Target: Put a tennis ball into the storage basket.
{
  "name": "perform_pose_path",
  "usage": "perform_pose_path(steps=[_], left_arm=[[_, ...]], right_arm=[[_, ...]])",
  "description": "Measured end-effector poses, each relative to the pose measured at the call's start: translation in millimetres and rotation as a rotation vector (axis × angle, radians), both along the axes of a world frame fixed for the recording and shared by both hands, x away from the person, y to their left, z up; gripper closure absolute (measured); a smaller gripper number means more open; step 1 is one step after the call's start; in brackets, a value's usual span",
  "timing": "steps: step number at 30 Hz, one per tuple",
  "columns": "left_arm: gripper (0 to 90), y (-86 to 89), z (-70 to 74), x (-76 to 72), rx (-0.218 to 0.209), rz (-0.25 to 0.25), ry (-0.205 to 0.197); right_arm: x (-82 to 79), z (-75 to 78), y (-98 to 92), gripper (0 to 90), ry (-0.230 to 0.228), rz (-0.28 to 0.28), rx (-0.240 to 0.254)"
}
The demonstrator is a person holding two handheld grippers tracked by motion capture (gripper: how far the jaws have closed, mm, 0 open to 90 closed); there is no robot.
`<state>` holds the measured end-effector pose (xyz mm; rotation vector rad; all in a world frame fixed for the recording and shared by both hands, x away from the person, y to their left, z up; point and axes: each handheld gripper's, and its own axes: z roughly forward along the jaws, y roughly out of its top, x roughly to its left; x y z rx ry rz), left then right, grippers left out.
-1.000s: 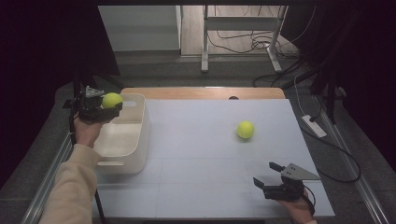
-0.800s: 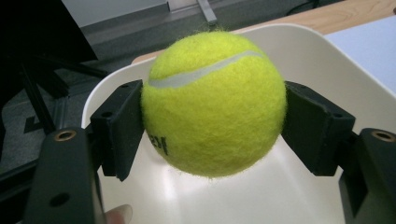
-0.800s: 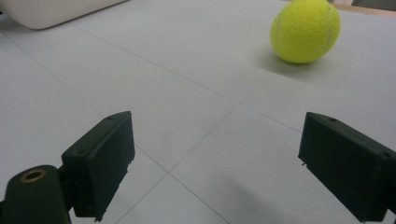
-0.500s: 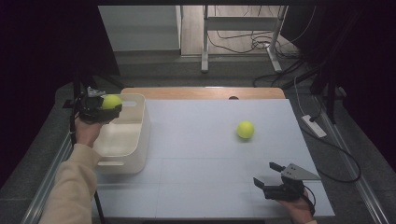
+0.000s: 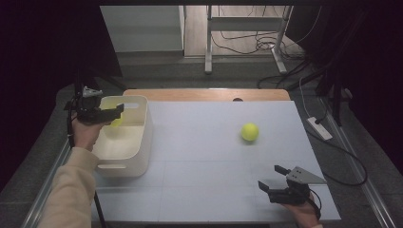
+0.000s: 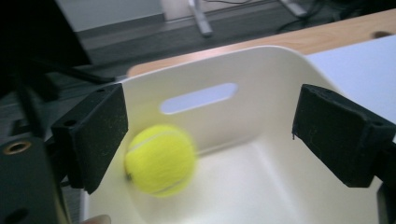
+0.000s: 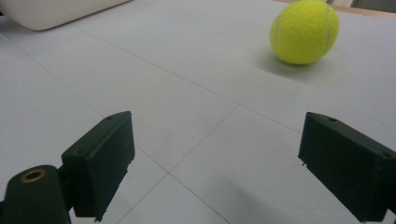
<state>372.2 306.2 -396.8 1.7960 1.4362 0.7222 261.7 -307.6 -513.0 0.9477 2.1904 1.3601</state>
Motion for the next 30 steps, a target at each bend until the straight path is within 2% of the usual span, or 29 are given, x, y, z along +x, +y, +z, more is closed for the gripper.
perform_pose_path(steps=[2, 3, 6, 9, 16, 21, 30], left_arm=[[10.1, -1.7, 2.3, -4.8, -0.014, -0.034, -0.012], [10.1, -1.7, 2.3, -4.8, -0.014, -0.034, -0.012], [10.0, -3.0, 5.3, -11.3, -0.061, -0.089, -0.021], [9.7, -7.1, 6.4, -17.0, -0.077, -0.123, -0.032], [9.6, -17.3, 3.2, -24.8, -0.103, -0.179, -0.050], [9.6, -22.4, 4.2, -33.1, -0.147, -0.219, -0.073], [9.7, -35.3, 8.5, -40.0, -0.160, -0.272, -0.093]], right_arm=[[0.0, 0.1, 0.6, 10.2, 0.000, -0.001, 0.000], [0.1, 0.0, 0.8, 10.2, -0.001, 0.001, 0.003], [0.5, -0.2, 1.1, 10.2, 0.000, 0.001, 0.001], [1.2, -0.2, 1.2, 10.2, 0.001, 0.000, 0.004], [3.0, -0.5, 1.8, 10.2, 0.006, 0.001, 0.008], [4.9, -0.7, 1.9, 10.2, 0.009, 0.002, 0.019], [6.0, -0.5, 2.2, 10.2, 0.010, -0.001, 0.024]])
